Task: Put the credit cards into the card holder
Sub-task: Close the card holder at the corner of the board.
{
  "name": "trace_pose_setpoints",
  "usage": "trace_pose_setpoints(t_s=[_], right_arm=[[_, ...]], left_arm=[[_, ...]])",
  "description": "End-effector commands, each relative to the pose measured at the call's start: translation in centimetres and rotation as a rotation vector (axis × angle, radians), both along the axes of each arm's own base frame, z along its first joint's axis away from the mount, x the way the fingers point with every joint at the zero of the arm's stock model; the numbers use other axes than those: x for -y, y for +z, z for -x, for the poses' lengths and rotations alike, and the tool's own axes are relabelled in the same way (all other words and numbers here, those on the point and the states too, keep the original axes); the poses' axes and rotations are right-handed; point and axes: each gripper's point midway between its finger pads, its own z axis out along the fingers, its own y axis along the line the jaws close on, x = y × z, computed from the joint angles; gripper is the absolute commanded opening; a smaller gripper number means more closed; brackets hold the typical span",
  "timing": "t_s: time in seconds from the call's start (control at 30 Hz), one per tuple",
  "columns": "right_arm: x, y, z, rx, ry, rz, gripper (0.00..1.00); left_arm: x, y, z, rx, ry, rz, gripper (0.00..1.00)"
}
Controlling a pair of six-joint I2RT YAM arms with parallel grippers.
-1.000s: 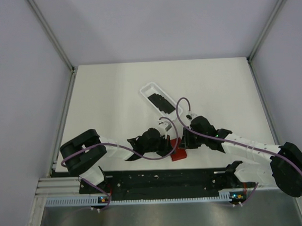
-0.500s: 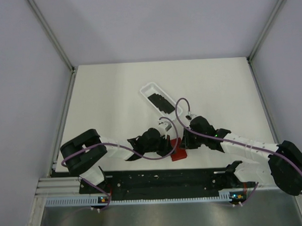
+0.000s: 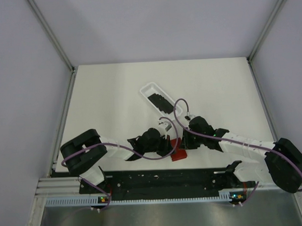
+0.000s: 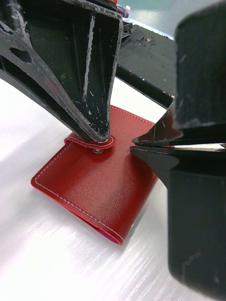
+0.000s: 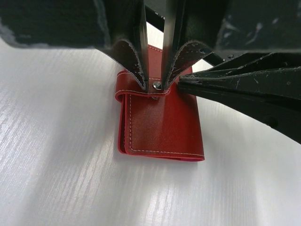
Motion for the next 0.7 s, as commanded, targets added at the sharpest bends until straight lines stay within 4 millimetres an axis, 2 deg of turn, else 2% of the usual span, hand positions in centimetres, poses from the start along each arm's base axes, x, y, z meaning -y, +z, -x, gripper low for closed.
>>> trace_pose_setpoints(t_s=[0.0, 0.67], right_arm=[[-0.94, 1.08, -1.17, 0.045, 0.010, -0.036, 0.17], [-1.11, 0.67, -1.24, 0.021, 0.015, -0.021, 0.13]], left_arm=[[0.12, -0.36, 0.46, -0.013, -0.021, -0.004, 0.00], [0.13, -0.63, 0.70, -0.023, -0.025, 0.000, 0.00]])
